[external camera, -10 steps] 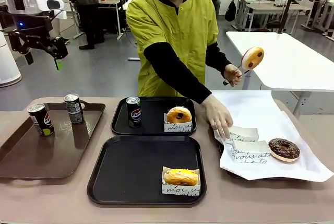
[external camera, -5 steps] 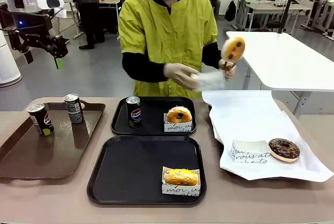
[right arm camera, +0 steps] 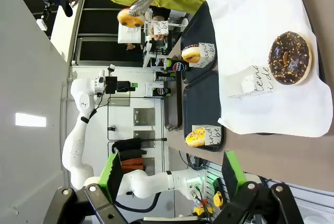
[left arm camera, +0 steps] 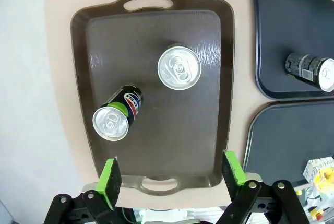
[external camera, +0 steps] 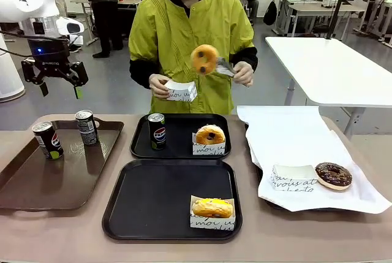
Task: Set up donuts and drinks on trays.
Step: Pick up one Pepsi coke from the Handle tray and place it on the Flat Tray without a Pepsi coke.
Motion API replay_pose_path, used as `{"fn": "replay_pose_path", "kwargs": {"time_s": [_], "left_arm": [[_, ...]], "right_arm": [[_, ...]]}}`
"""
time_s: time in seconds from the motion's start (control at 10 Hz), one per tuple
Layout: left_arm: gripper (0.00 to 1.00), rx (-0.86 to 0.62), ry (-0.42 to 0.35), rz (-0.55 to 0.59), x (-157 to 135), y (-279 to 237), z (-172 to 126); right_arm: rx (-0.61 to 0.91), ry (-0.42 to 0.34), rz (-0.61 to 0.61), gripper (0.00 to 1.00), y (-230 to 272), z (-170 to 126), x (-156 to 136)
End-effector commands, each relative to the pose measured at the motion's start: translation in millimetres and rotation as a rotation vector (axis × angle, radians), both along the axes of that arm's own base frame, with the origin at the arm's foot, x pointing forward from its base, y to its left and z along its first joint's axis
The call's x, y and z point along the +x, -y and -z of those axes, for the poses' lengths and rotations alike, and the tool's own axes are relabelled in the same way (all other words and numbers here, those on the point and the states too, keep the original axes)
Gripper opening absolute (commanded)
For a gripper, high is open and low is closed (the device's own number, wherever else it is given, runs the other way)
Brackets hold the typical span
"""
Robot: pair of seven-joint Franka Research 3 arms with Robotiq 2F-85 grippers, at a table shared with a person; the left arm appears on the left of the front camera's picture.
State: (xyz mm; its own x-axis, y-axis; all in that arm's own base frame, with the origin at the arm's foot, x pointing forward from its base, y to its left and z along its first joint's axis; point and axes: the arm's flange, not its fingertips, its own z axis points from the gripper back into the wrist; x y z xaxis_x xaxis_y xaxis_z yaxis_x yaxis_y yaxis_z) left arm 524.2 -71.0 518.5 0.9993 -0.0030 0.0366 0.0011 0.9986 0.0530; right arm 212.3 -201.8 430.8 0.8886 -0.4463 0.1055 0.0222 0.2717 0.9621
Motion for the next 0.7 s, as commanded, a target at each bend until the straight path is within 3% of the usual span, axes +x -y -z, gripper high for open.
{"fn": "replay_pose_path", "kwargs": {"time_s": [0.0,0.6], "left_arm": [[1.00,-0.056,0.032,-0.034,3.2,-2.0,7.5],[1.00,-0.066,0.017,-0.072,34.8,0.6,60.0]], "right_arm": [[0.003,0.006,-0.002,1.00,0.0,-0.6,-0.3],[0.003,0.006,-0.002,1.00,0.0,-0.6,-0.3]]}}
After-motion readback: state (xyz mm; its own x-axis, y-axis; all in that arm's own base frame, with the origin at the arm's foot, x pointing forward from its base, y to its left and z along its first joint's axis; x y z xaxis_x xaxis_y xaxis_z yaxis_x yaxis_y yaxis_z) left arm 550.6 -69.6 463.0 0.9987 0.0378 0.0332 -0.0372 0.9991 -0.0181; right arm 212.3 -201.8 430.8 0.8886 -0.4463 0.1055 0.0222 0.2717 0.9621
